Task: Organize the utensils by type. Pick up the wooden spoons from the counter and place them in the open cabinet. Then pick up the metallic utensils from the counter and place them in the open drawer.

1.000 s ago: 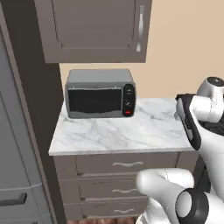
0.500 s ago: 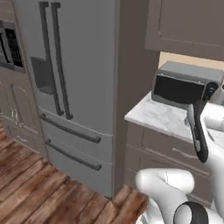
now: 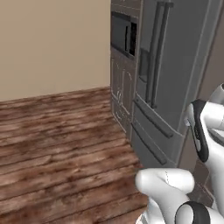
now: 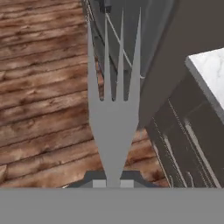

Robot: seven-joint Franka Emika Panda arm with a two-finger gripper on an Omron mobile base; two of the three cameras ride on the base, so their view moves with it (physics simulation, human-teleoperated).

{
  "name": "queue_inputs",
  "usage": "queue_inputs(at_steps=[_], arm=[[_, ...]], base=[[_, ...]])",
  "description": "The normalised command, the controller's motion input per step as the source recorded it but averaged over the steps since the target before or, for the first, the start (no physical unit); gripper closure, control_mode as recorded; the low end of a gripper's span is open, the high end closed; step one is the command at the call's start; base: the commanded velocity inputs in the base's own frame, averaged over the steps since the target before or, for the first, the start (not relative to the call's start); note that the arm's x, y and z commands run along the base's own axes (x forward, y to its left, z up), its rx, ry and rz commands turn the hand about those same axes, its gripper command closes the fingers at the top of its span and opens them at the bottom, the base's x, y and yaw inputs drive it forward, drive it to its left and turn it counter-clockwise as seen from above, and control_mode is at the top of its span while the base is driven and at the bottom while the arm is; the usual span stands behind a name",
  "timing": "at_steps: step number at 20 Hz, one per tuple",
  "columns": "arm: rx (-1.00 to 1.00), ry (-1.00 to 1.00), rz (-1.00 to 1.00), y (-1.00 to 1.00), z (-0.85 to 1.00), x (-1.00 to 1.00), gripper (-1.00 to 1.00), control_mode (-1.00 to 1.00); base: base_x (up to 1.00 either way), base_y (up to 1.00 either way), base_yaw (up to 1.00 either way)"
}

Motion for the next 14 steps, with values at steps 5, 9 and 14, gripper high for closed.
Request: queue_inputs(at_steps=[5, 9, 14], arm=[[0.0, 0.0, 0.0, 0.0, 0.0, 0.0, 1.0, 1.0], [0.0, 0.0, 0.0, 0.0, 0.0, 0.0, 1.0, 1.0], [0.0, 0.0, 0.0, 0.0, 0.0, 0.0, 1.0, 1.0]], base=[[-0.24, 0.13, 1.0], [-0.26, 0.17, 1.0], [-0.32, 0.39, 0.97]])
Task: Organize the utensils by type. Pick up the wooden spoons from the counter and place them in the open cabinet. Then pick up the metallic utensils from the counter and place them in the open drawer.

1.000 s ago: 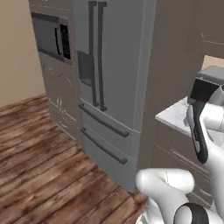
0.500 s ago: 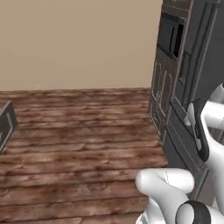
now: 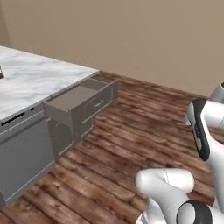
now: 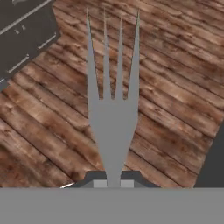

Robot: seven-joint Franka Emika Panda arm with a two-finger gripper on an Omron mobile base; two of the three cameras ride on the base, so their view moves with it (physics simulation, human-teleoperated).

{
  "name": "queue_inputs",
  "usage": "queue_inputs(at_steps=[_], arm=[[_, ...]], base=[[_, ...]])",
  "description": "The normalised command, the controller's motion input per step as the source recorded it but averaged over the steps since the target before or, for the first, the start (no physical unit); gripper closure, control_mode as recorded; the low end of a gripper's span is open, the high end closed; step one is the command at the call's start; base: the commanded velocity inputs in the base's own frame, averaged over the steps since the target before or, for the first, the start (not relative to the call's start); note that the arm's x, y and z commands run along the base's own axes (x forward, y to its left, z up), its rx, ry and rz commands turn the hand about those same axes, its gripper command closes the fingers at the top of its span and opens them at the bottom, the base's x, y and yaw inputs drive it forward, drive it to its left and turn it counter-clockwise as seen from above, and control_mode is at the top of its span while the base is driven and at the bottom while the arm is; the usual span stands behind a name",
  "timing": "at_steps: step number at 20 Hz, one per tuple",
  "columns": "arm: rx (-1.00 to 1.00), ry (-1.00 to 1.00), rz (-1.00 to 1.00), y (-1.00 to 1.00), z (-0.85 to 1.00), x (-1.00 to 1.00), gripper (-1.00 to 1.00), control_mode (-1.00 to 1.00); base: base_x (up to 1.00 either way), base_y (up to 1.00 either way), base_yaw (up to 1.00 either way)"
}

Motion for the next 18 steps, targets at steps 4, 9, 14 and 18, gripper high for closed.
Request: queue_inputs(at_steps=[4, 9, 14, 18], arm=[[0.0, 0.0, 0.0, 0.0, 0.0, 0.0, 1.0, 1.0], [0.0, 0.0, 0.0, 0.0, 0.0, 0.0, 1.0, 1.0], [0.0, 0.0, 0.0, 0.0, 0.0, 0.0, 1.0, 1.0], [0.0, 0.0, 0.0, 0.0, 0.0, 0.0, 1.0, 1.0]], base=[[-0.03, 0.96, 0.18], [0.05, 1.0, -0.13], [0.19, 0.87, -0.42], [0.23, 0.82, -0.46]])
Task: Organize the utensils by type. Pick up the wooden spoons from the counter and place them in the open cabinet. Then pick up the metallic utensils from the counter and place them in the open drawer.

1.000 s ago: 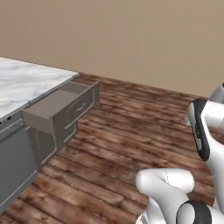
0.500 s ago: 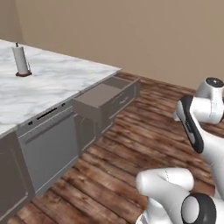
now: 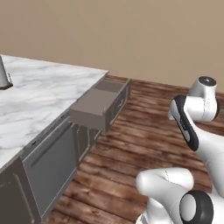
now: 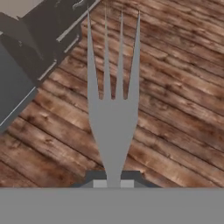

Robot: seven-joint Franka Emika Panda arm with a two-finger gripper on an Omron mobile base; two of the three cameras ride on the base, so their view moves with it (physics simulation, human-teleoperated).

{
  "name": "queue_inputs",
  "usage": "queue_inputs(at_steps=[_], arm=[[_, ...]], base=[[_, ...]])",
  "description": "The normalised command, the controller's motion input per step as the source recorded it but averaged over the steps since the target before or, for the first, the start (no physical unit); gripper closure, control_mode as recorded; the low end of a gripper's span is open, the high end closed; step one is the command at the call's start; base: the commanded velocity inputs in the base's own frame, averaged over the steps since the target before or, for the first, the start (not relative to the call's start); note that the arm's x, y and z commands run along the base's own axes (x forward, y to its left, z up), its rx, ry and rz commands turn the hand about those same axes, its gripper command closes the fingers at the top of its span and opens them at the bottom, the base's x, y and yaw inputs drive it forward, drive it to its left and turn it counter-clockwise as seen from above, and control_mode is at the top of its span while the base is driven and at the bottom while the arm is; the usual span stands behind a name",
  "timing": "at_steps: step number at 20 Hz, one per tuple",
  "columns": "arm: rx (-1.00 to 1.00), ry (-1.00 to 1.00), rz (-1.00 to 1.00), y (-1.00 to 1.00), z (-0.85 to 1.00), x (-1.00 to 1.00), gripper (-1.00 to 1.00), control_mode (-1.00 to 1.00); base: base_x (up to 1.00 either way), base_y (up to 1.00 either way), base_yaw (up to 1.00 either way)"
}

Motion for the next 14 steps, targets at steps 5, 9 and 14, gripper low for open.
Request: queue_inputs(at_steps=[5, 9, 14], arm=[[0.0, 0.0, 0.0, 0.0, 0.0, 0.0, 1.0, 1.0], [0.0, 0.0, 0.0, 0.0, 0.0, 0.0, 1.0, 1.0], [0.0, 0.0, 0.0, 0.0, 0.0, 0.0, 1.0, 1.0]], base=[[0.28, 0.83, -0.42], [0.13, 0.96, -0.29], [0.13, 0.96, -0.04]])
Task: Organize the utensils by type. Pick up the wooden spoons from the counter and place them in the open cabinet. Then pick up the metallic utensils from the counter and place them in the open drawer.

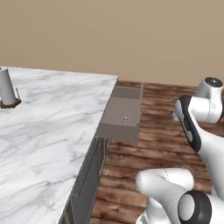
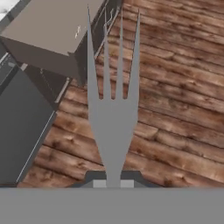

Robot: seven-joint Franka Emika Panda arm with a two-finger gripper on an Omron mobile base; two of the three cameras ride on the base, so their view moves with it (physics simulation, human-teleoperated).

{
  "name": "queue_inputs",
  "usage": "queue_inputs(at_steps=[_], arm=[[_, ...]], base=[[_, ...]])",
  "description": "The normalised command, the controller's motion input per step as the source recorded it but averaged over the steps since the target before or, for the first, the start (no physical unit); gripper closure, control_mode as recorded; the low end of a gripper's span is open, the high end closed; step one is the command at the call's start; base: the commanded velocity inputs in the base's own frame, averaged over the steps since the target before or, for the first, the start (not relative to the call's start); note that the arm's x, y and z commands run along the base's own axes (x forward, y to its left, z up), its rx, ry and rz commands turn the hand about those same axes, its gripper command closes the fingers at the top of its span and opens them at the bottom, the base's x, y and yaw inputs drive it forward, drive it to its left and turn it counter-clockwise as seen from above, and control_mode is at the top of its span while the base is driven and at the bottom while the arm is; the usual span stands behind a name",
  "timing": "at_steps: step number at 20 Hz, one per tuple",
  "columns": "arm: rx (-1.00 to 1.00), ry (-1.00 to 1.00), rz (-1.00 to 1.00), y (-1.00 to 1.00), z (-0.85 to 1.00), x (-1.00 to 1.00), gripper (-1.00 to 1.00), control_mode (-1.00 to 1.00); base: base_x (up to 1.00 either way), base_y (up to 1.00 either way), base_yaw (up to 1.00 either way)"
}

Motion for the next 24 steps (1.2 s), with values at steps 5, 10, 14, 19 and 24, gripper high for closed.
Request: queue_inputs(at_steps=[5, 10, 14, 19, 24], arm=[[0.0, 0.0, 0.0, 0.0, 0.0, 0.0, 1.0, 1.0], [0.0, 0.0, 0.0, 0.0, 0.0, 0.0, 1.0, 1.0], [0.0, 0.0, 0.0, 0.0, 0.0, 0.0, 1.0, 1.0], [0.0, 0.0, 0.0, 0.0, 0.0, 0.0, 1.0, 1.0], [0.0, 0.0, 0.0, 0.0, 0.0, 0.0, 1.0, 1.0]], base=[[0.23, 0.54, 0.0], [0.18, 0.12, 0.0], [0.35, 0.0, 0.0], [0.56, 0.06, 0.0], [0.79, 0.18, 0.0]])
